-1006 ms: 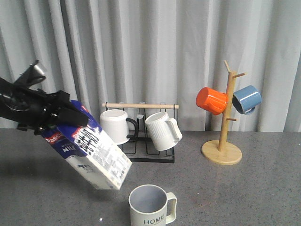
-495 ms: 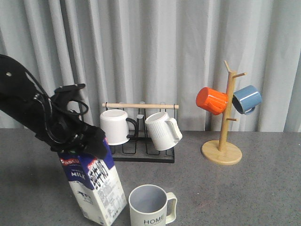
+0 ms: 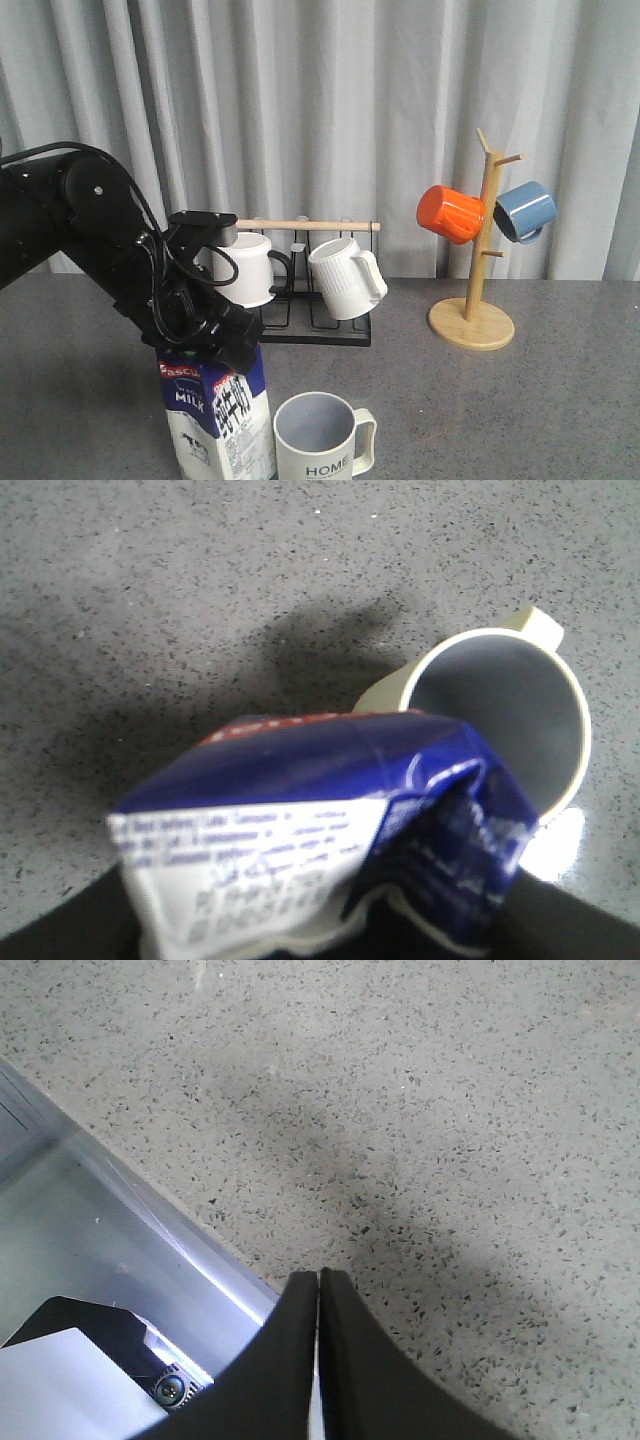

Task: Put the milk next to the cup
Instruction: 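Lift the milk carton and carry it beside the white mug, then set the carton down, open the left gripper and withdraw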

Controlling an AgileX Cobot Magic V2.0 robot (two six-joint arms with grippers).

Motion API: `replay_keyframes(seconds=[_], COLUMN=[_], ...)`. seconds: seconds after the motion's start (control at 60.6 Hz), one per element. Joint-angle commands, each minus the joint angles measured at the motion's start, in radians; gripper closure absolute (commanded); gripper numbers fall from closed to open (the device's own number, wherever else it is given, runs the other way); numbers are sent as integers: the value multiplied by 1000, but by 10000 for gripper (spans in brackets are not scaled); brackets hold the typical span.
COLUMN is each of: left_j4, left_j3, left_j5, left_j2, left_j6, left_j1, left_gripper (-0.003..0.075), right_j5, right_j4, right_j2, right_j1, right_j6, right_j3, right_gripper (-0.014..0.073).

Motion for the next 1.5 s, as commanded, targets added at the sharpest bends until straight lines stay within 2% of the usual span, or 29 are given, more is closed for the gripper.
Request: replay_keyframes(seconds=[0.0,0.132,0.429,0.528,0.643,0.973,1.253,1.369,1.484], left_j4=[-20,-21,-21,-21,-21,-21,-21,-21,-20], left_j3=[-31,-31,-31,-31,-31,-31,-31,-31,-25], left_j5=[-2,-2,-2,-2,-2,-2,-2,-2,-3], left_j2=[-48,-48,-48,-48,-54,-106,-243,-325,-403], left_j6=[-9,-9,-18,-25,-25,-25,-55,-69,-52], left_j1=[-11,-11,-11,-11,-11,-11,-11,-11,-11], left_gripper=[652,575,284,219,185,183,201,293,475], right_j5=[-46,-46,-46,-46,-46,-46,-53,-89,-164], right_j4=[8,8,8,8,8,8,7,6,4], right_j2=[-3,-3,-3,-3,-3,-3,-3,-3,-3], right_j1=[-4,-4,-4,-4,-4,-4,-4,-4,-4], right_j6=[4,4,8,8,8,8,8,22,67], right_j3=[-27,-27,-27,-27,-27,-27,-27,-27,-27], right_gripper=[599,599,599,599,599,599,599,599,599])
